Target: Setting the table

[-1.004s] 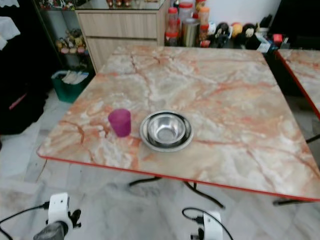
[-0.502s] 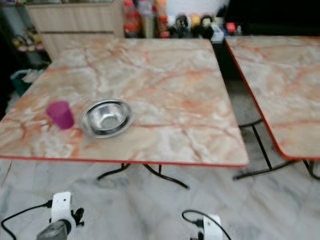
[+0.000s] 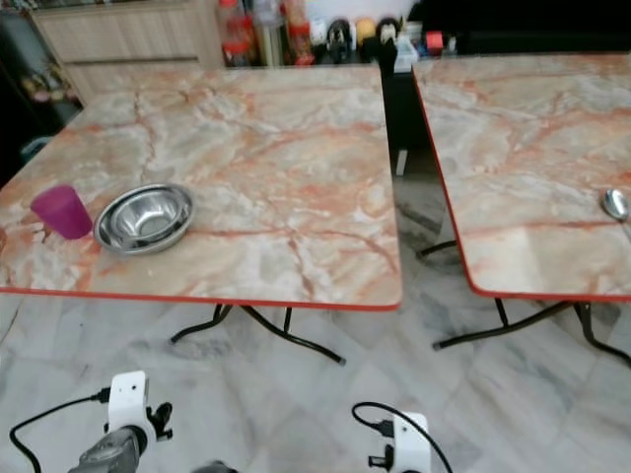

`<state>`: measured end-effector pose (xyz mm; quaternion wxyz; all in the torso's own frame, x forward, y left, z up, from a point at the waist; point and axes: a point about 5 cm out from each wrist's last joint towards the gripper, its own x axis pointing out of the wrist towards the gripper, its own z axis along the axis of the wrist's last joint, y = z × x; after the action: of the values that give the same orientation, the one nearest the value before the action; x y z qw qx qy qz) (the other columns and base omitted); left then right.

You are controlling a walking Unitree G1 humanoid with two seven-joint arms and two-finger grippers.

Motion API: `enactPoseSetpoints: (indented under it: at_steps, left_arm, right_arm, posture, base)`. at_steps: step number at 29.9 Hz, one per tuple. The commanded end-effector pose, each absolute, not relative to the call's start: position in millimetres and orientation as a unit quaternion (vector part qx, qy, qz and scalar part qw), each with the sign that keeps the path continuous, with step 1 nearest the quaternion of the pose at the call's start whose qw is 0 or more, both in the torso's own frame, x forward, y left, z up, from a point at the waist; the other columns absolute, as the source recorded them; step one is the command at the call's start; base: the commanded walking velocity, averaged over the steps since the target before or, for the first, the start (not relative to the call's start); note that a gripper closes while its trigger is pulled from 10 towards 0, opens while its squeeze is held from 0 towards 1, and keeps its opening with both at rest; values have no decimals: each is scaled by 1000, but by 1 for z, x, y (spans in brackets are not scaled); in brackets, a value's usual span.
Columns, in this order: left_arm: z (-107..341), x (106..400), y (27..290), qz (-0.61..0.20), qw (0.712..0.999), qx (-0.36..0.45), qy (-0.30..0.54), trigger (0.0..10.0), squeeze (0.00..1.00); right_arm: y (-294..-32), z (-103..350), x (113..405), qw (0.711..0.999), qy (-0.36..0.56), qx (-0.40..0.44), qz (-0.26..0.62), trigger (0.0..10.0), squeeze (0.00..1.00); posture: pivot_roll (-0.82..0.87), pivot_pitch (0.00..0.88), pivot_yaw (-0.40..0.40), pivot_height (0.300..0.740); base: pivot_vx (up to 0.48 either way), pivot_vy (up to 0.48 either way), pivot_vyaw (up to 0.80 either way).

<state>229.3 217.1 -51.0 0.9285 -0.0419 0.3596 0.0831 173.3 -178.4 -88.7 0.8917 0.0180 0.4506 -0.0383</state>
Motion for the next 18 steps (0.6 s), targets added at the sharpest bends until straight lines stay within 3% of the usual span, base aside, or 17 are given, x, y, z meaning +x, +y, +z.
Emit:
enactPoseSetpoints:
  at_steps: [1,11,18]
  left_arm:
    - [-53,225,222,89,925,-37,368,10000,0]
    - [-52,227,221,89,925,-43,366,10000,0]
    - [-53,226,220,86,925,-54,367,10000,0]
  right_arm:
    - [-174,-91,170,888,458,21,-35,10000,0]
    - [-176,-90,171,889,456,19,-38,10000,0]
    - [-177,-90,172,890,454,18,-41,10000,0]
  posture:
    - [-21,147,30,740]
    - [-25,160,28,740]
    - [-36,165,26,740]
  base:
    - [0,-472,0]
    - [0,-472,0]
    - [0,0,0]
